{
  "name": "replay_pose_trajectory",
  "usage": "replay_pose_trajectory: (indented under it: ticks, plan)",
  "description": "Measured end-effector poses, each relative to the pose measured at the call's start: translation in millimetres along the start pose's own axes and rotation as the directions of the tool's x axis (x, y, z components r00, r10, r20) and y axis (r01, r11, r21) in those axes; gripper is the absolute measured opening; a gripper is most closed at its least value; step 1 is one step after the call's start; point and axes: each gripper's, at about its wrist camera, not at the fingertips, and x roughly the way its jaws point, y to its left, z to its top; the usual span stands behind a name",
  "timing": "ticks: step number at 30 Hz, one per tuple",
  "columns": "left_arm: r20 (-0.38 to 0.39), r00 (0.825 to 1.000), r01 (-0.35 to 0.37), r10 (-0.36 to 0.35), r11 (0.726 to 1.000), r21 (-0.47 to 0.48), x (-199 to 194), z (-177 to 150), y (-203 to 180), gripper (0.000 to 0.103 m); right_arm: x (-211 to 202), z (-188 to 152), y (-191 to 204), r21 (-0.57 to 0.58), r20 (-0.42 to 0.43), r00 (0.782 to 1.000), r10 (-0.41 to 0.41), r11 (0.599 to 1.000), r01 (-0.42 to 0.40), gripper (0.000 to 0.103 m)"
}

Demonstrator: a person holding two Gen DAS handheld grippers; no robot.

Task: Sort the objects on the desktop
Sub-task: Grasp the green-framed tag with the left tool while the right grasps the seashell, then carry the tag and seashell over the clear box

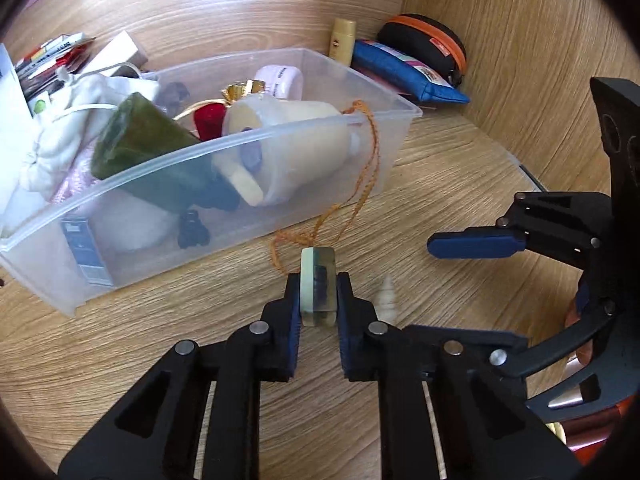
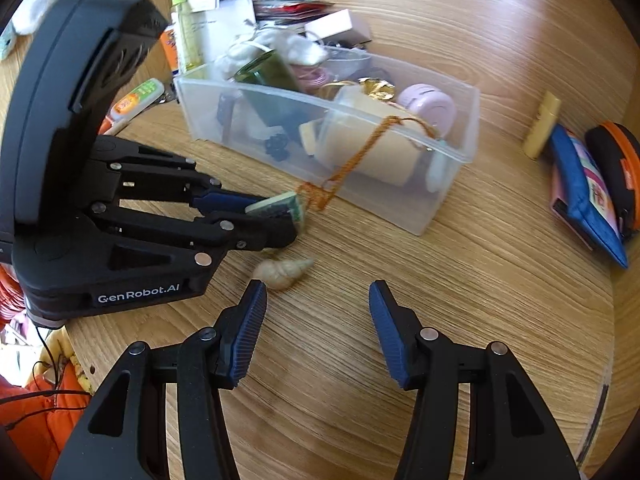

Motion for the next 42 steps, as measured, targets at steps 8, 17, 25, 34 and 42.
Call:
replay_pose_trajectory:
  ticks: [8, 17, 25, 34, 42]
  plan:
    - [0.074, 0.997, -0.032, 0.035, 0.999, -0.038, -23, -7, 18, 0.015, 15, 11, 14, -0.025, -0.023, 1.000, 0.014, 1.000, -0.015, 0.050]
    - [0.120, 0.992, -0.039, 0.048, 0.996, -0.080, -33, -12, 32, 0.015, 16, 12, 27, -0.062, -0.020, 1.000, 0.018, 0.998, -0.019, 0.038]
    - [0.180, 0.980, -0.066, 0.083, 0.993, -0.099, -49, -10, 37, 0.015, 0, 16, 26, -0.059, 0.023, 1.000, 0.005, 0.998, -0.004, 0.038]
    - [0.255, 0.958, -0.102, 0.128, 0.988, -0.113, -71, -5, 40, 0.015, -42, 26, 7, -0.013, 0.132, 0.991, -0.037, 0.999, 0.039, 0.038]
    - [0.307, 0.939, -0.115, 0.154, 0.983, -0.140, -88, 4, 48, 0.015, -61, 45, -9, 0.029, 0.208, 0.976, -0.064, 0.998, 0.059, 0.038]
